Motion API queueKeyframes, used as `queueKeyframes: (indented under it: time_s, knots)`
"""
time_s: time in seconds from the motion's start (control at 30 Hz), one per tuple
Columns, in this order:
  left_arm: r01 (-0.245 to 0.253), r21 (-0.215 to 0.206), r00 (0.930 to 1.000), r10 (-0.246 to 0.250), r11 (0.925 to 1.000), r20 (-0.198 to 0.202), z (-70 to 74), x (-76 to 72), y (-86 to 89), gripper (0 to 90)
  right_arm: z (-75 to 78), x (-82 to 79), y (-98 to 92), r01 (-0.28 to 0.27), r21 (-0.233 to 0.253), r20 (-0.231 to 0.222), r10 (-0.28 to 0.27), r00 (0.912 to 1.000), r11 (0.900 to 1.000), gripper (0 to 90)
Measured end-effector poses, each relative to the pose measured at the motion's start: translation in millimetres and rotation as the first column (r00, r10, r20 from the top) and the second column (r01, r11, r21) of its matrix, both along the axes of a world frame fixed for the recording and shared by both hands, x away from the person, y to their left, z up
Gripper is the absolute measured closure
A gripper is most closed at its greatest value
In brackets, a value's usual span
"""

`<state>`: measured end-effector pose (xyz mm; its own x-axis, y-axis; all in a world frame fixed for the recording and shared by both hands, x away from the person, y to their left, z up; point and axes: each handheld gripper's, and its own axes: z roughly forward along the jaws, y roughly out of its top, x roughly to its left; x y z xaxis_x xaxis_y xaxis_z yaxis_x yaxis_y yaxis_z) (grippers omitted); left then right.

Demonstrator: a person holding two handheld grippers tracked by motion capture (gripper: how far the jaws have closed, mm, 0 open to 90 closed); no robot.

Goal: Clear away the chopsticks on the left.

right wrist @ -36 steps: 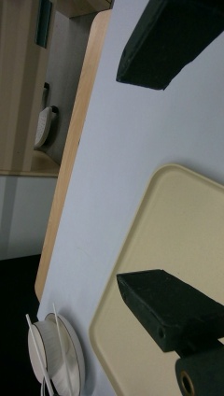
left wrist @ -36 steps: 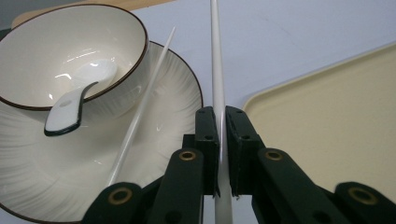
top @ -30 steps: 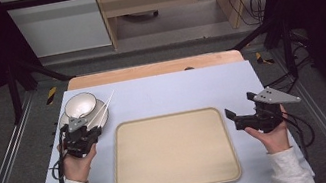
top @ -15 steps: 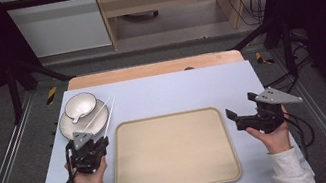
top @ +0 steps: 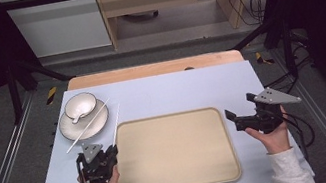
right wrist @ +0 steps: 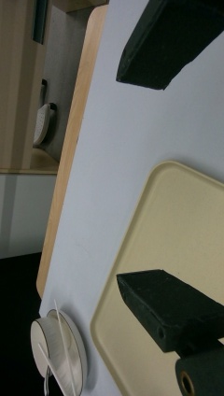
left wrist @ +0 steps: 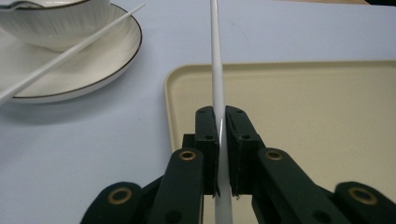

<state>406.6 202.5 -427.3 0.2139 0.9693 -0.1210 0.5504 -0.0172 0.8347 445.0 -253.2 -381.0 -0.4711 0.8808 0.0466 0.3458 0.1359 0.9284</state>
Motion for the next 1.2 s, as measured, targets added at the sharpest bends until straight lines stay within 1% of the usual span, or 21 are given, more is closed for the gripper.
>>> queueKeyframes:
  time_s: [0.1, 0.17, 0.3, 0.47, 0.53, 0.6, 0.67, 0.83, 1.0, 1.2]
  knots:
    - [-0.017, -0.014, 0.9999, 0.017, 0.9998, -0.003, -8.6, -4.2, -5.4, 83.9, -1.8, 1.2, 1.7, -0.004, -0.009, -0.006, 0.004, 1.0000, 1.000, 5.2]
    - [-0.026, -0.038, 0.9997, 0.026, 0.9989, -0.004, -14.7, -6.5, -7.6, 83.9, -2.4, 1.6, 2.4, -0.006, -0.012, -0.007, 0.006, 1.0000, 1.000, 5.2]
    - [-0.045, -0.052, 0.9990, 0.045, 0.9976, -0.005, -25.1, -10.2, -10.0, 83.9, -2.4, 1.6, 2.2, -0.008, -0.013, -0.006, 0.008, 1.0000, 1.000, 5.3]
    - [-0.071, -0.028, 0.9975, 0.070, 0.9971, -0.010, -37.1, -13.7, -14.6, 83.9, -3.3, 2.0, 2.9, -0.005, -0.014, -0.010, 0.005, 0.9999, 1.000, 5.3]
    - [-0.072, -0.034, 0.9972, 0.071, 0.9968, -0.024, -42.8, -13.8, -14.9, 83.9, -3.9, 2.4, 3.7, -0.006, -0.016, -0.013, 0.006, 0.9999, 1.000, 5.3]
    - [-0.074, -0.028, 0.9964, 0.073, 0.9968, -0.042, -47.8, -13.6, -15.0, 83.9, -4.6, 2.8, 4.4, -0.008, -0.019, -0.016, 0.007, 0.9998, 1.000, 5.3]
    - [-0.081, -0.024, 0.9955, 0.080, 0.9964, -0.052, -51.6, -13.4, -15.3, 84.0, -5.1, 3.1, 4.7, -0.011, -0.024, -0.017, 0.010, 0.9998, 1.000, 5.3]
    - [-0.091, -0.007, 0.9938, 0.091, 0.9958, -0.065, -54.1, -12.5, -15.6, 83.9, -6.0, 3.5, 5.2, -0.010, -0.026, -0.023, 0.010, 0.9997, 1.000, 5.3]
    - [-0.090, 0.011, 0.9909, 0.091, 0.9958, -0.099, -55.4, -10.3, -16.3, 83.8, -6.8, 4.3, 6.3, -0.010, -0.028, -0.023, 0.009, 0.9997, 1.000, 5.3]
    - [-0.096, 0.029, 0.9896, 0.098, 0.9950, -0.105, -55.5, -9.6, -17.4, 83.7, -7.2, 4.7, 6.3, -0.010, -0.030, -0.024, 0.010, 0.9997, 1.000, 5.4]
